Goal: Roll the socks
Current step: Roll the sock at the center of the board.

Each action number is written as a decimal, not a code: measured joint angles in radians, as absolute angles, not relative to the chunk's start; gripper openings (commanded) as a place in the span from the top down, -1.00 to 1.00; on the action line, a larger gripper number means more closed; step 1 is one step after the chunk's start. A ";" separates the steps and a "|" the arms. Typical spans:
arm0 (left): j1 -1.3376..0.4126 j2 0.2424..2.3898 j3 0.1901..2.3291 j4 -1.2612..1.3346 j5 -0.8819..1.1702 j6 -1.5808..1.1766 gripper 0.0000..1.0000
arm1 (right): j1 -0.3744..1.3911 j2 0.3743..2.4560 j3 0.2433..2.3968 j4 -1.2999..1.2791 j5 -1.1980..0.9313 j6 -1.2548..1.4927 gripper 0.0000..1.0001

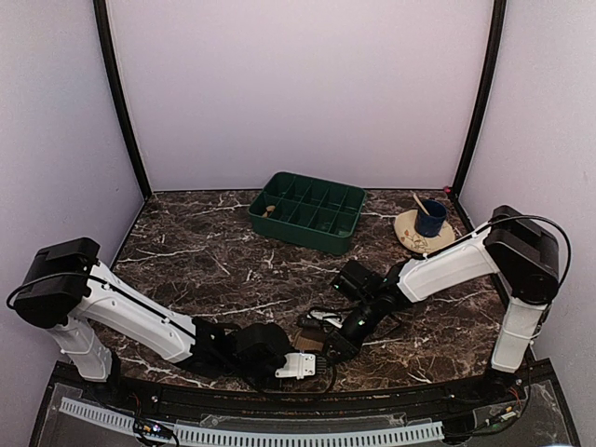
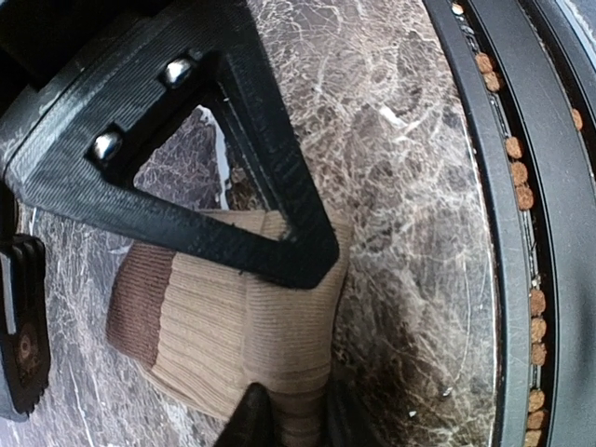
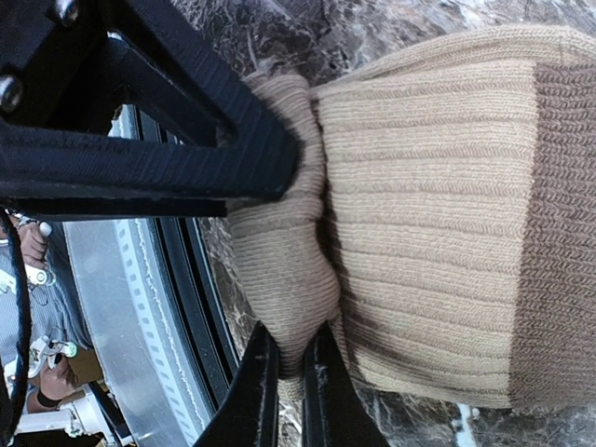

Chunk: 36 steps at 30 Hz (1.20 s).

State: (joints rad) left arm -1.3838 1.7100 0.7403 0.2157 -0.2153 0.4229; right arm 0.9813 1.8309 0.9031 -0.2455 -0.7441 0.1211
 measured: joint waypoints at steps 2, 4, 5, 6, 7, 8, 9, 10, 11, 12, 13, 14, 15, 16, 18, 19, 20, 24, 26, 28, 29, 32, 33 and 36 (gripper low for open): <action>-1.384 1.713 0.744 0.215 -0.213 0.427 0.85 | 0.981 1.831 0.904 -0.248 -0.745 0.121 1.00; -1.384 1.719 0.751 0.211 -0.208 0.433 1.00 | 0.981 1.833 0.905 -0.252 -0.746 0.121 1.00; -1.384 1.720 0.753 0.209 -0.206 0.436 1.00 | 0.980 1.833 0.905 -0.254 -0.748 0.121 1.00; -1.384 1.720 0.754 0.208 -0.203 0.441 1.00 | 0.980 1.833 0.905 -0.257 -0.749 0.121 1.00; -1.383 1.720 0.756 0.206 -0.199 0.439 1.00 | 0.979 1.833 0.905 -0.258 -0.751 0.121 0.96; -1.382 1.721 0.760 0.199 -0.194 0.439 1.00 | 0.979 1.834 0.905 -0.259 -0.752 0.121 0.92; -1.378 1.721 0.766 0.189 -0.188 0.439 1.00 | 0.978 1.834 0.905 -0.260 -0.754 0.121 0.87; -1.373 1.721 0.771 0.178 -0.176 0.439 1.00 | 0.977 1.834 0.905 -0.261 -0.755 0.121 0.79; -1.367 1.721 0.775 0.170 -0.165 0.438 1.00 | 0.976 1.834 0.905 -0.262 -0.756 0.120 0.75; -1.359 1.721 0.782 0.159 -0.151 0.437 1.00 | 0.976 1.834 0.905 -0.263 -0.756 0.120 0.73; -1.353 1.721 0.788 0.149 -0.136 0.435 1.00 | 0.974 1.834 0.905 -0.265 -0.757 0.121 0.71; -1.344 1.721 0.794 0.134 -0.118 0.434 1.00 | 0.972 1.834 0.905 -0.265 -0.759 0.123 0.68; -1.335 1.723 0.807 0.114 -0.097 0.432 1.00 | 0.971 1.834 0.905 -0.266 -0.760 0.126 0.66; -1.328 1.726 0.820 0.095 -0.078 0.430 1.00 | 0.969 1.834 0.905 -0.267 -0.761 0.129 0.63; -1.312 1.738 0.854 0.047 -0.033 0.426 1.00 | 0.965 1.832 0.905 -0.271 -0.767 0.131 0.60; -1.303 1.745 0.871 0.026 -0.012 0.422 1.00 | 0.962 1.831 0.905 -0.275 -0.769 0.133 0.58; -1.296 1.751 0.886 0.008 0.007 0.418 1.00 | 0.958 1.829 0.903 -0.277 -0.771 0.134 0.55; -1.269 1.769 0.925 -0.036 0.077 0.398 1.00 | 0.935 1.803 0.872 -0.263 -0.775 0.144 0.49; -1.256 1.786 0.953 -0.064 0.117 0.388 1.00 | 0.921 1.787 0.850 -0.252 -0.775 0.151 0.47; -1.244 1.806 0.985 -0.091 0.154 0.380 1.00 | 0.907 1.770 0.825 -0.233 -0.775 0.160 0.45; -1.238 1.816 1.002 -0.106 0.173 0.376 1.00 | 0.899 1.758 0.809 -0.221 -0.775 0.166 0.44; -1.220 1.834 1.032 -0.140 0.218 0.365 1.00 | 0.880 1.726 0.765 -0.197 -0.760 0.187 0.41; -1.212 1.842 1.045 -0.157 0.239 0.361 1.00 | 0.874 1.718 0.753 -0.191 -0.757 0.195 0.40; -1.188 1.863 1.078 -0.196 0.296 0.353 1.00 | 0.857 1.686 0.720 -0.165 -0.743 0.218 0.37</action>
State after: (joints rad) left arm -1.1885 1.8626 1.0782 -0.1955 0.2962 0.3527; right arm 0.8566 1.6863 0.7197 -0.1654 -0.7425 0.2180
